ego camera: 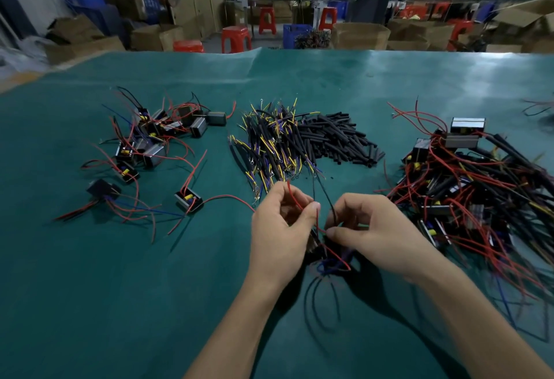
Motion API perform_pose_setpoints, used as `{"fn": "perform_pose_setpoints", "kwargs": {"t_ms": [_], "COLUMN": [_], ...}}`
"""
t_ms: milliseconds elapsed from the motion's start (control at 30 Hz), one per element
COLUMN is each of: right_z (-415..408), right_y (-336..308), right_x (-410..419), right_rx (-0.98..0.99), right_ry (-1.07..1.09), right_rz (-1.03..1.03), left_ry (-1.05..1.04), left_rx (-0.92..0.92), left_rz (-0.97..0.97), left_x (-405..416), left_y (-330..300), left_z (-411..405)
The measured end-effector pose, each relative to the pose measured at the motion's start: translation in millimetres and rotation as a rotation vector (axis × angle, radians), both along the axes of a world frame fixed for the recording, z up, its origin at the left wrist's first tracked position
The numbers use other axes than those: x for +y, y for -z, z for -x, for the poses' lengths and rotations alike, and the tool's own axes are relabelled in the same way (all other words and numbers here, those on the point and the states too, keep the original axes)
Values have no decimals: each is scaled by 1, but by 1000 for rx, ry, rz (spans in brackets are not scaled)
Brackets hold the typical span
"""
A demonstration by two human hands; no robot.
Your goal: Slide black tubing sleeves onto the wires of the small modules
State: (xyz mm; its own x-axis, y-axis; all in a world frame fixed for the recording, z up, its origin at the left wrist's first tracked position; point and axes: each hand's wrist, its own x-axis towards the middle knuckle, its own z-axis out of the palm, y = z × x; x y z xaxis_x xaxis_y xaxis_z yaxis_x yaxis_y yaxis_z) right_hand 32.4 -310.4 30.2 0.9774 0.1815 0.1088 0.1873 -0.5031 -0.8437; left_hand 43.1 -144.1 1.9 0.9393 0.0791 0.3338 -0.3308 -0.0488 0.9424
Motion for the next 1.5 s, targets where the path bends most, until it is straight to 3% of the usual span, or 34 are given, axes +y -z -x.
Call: {"fn": "perform_pose_setpoints", "kwargs": {"t_ms": [167, 333, 500, 700, 833, 1133, 1500], "right_z": [7, 10, 8, 1, -50, -167, -173], "right_y": [5, 9, 12, 0, -27, -13, -15], "right_x": [20, 31, 33, 23, 9, 32, 43], "right_rx": [-237, -336, -288, -116, -112, 144, 146], "right_ry": [45, 124, 231, 169, 388, 585, 545], "right_rz": [117, 150, 86, 98, -8, 389, 480], "left_ry": [31, 37, -31, -37, 36, 68, 67], "left_rx": [6, -2, -82, -72, 15, 54, 48], "left_rz": [76, 116, -29, -76, 16, 0, -29], "left_x": [-5, -7, -8, -10, -11, -8, -7], "left_y": [0, -1, 0, 5, 3, 1, 6], "left_z": [0, 1, 3, -3, -5, -3, -5]}}
